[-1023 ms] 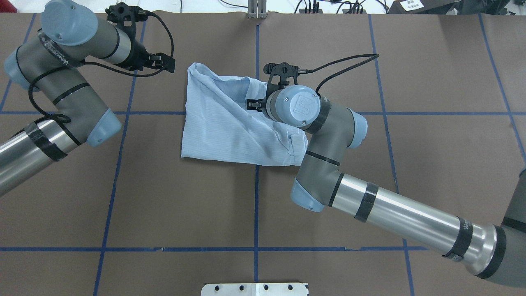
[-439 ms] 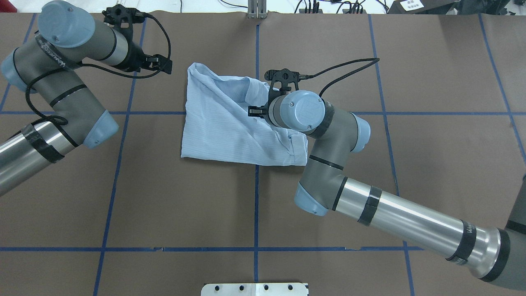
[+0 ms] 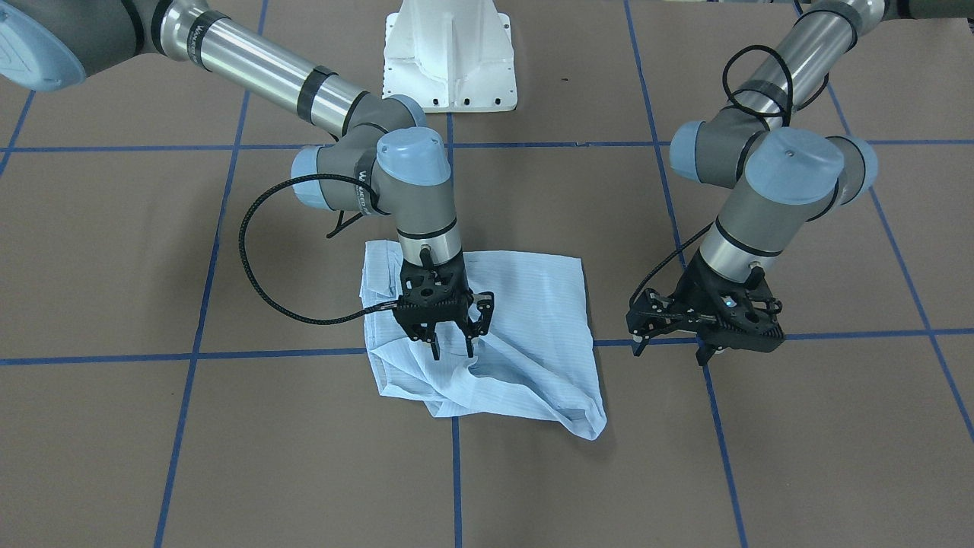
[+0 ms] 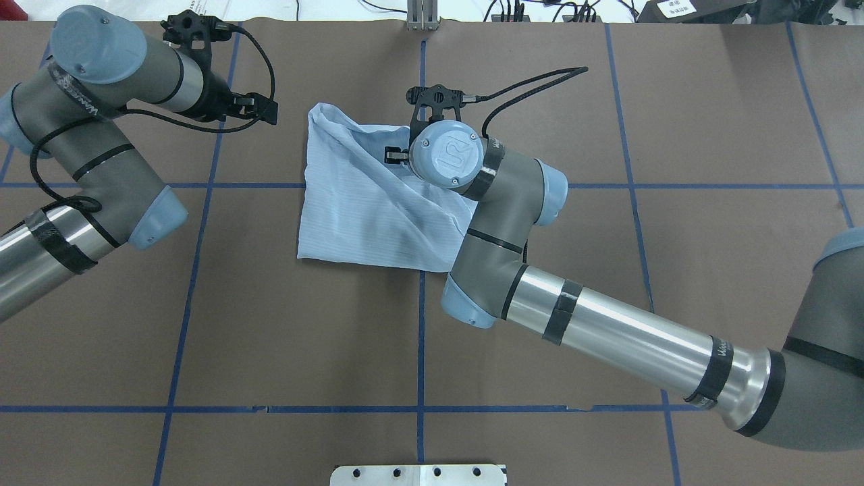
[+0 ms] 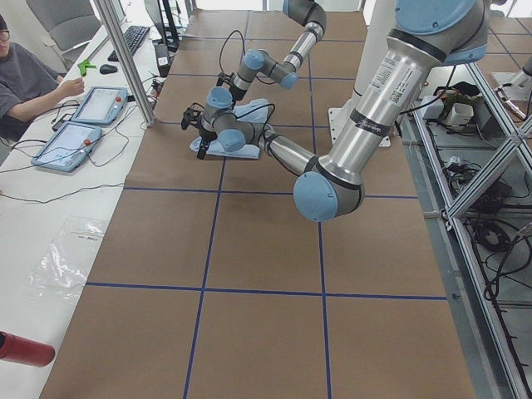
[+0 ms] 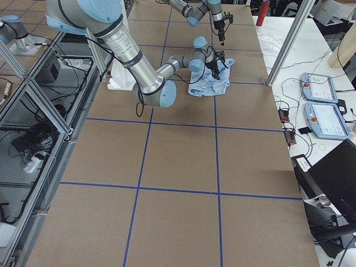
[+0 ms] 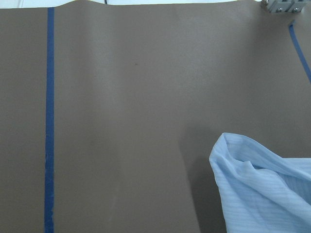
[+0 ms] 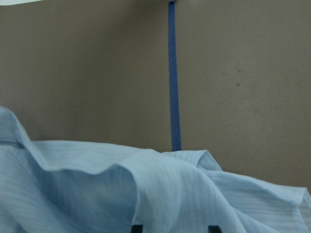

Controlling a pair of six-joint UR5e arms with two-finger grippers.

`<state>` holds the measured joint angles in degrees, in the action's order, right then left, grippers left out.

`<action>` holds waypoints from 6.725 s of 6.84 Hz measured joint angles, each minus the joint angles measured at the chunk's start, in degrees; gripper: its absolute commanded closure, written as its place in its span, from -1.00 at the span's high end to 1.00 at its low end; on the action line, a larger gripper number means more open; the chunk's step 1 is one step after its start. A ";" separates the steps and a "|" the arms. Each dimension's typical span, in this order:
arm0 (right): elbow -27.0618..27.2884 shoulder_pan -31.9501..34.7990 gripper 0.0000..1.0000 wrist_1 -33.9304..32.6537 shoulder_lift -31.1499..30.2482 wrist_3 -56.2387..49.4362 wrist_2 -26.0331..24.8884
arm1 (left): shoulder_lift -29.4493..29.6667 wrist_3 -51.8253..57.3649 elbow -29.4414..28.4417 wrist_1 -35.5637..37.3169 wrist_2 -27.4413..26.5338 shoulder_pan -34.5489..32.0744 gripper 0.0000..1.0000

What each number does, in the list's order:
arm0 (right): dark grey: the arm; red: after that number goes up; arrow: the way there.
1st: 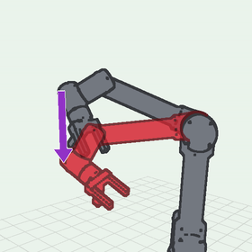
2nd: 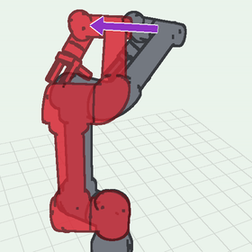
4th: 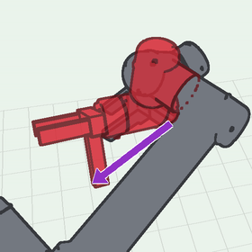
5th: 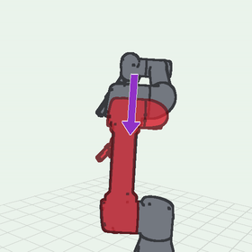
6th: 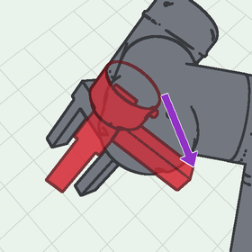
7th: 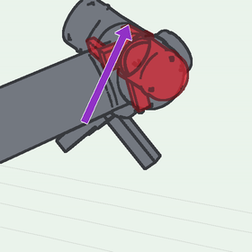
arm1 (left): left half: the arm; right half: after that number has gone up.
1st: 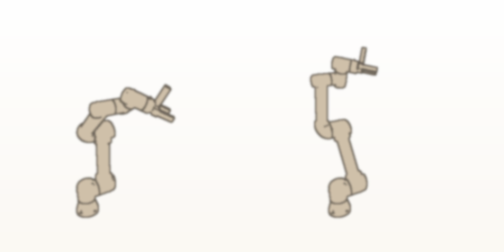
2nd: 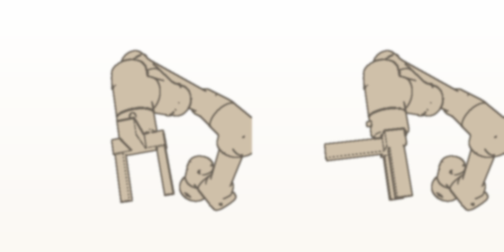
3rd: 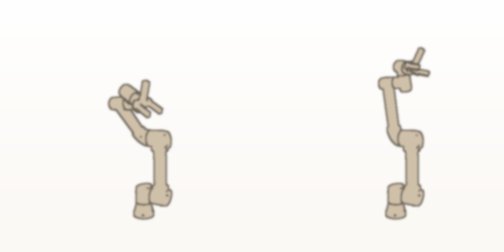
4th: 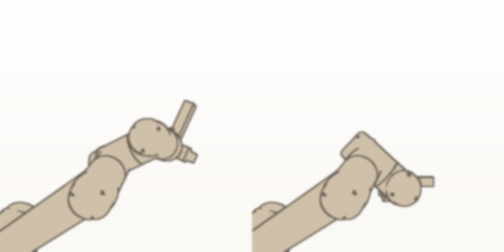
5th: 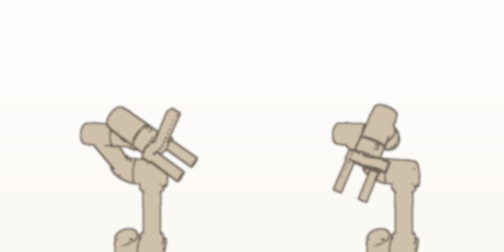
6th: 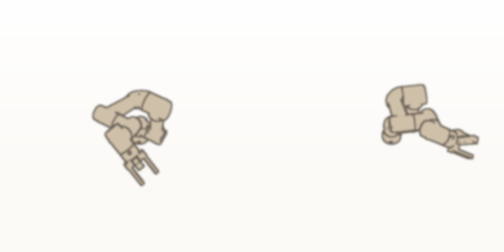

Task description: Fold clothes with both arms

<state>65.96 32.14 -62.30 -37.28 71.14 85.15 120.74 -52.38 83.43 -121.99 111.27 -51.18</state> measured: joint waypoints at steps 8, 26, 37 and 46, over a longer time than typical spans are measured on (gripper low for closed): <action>-11.81 6.18 0.64 -0.90 7.40 -3.87 -3.46 | -0.12 -0.08 0.50 0.11 -0.09 0.00 1.00; -16.42 2.98 0.62 9.64 7.91 3.88 0.12 | -2.25 -0.52 3.26 0.26 -0.02 -0.09 1.00; -19.78 4.35 -1.00 10.65 9.69 6.79 0.13 | -3.19 -0.68 3.67 0.26 -0.01 -0.14 1.00; -6.61 7.49 1.00 -1.71 5.63 -0.36 5.52 | -5.02 0.48 7.54 1.67 0.55 -0.35 1.00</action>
<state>59.35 39.63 -64.01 -31.65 70.78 90.67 115.72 -51.91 90.98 -120.32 111.82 -51.53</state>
